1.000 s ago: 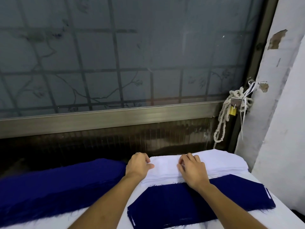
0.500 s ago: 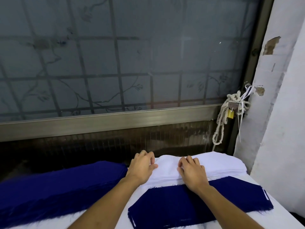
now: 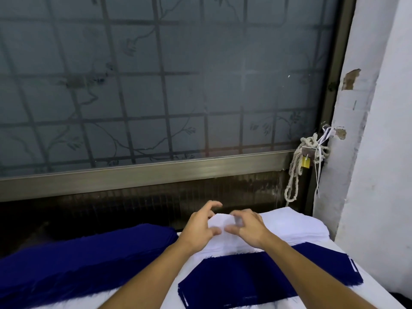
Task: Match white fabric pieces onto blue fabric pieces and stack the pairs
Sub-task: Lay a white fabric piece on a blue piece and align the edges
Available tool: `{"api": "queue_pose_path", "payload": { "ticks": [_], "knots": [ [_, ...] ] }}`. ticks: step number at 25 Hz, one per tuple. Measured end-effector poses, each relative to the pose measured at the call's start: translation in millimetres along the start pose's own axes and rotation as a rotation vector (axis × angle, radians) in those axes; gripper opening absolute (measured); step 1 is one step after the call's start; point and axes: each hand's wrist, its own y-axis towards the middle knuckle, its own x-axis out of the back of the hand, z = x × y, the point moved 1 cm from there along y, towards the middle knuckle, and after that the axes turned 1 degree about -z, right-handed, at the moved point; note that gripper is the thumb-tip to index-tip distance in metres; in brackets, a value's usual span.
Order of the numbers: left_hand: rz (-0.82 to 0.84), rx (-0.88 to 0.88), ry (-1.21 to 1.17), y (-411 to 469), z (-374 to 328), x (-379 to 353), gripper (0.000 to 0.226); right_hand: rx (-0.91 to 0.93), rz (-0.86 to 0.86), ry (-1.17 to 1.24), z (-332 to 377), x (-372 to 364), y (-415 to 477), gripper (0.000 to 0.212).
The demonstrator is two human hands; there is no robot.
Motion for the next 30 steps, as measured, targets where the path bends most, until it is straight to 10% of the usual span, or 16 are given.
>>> {"api": "queue_pose_path", "payload": {
  "ticks": [5,21,26,30],
  "knots": [
    [-0.173,0.067,-0.056,-15.5,-18.7,26.0,0.007,-0.006,-0.017,0.089,11.7,25.3,-16.2,0.027],
    [-0.541,0.238,-0.008,-172.0,-21.7,162.7,0.017,-0.059,-0.039,-0.073,55.8,70.6,-115.8,0.058],
    [-0.546,0.307,-0.005,-228.1,2.3,177.9,0.030,-0.052,0.013,-0.097,53.4,69.8,-152.7,0.022],
    [-0.576,0.421,0.013,-270.5,30.1,171.6,0.038,-0.045,0.073,-0.077,40.1,59.4,-178.0,0.048]
  ]
}}
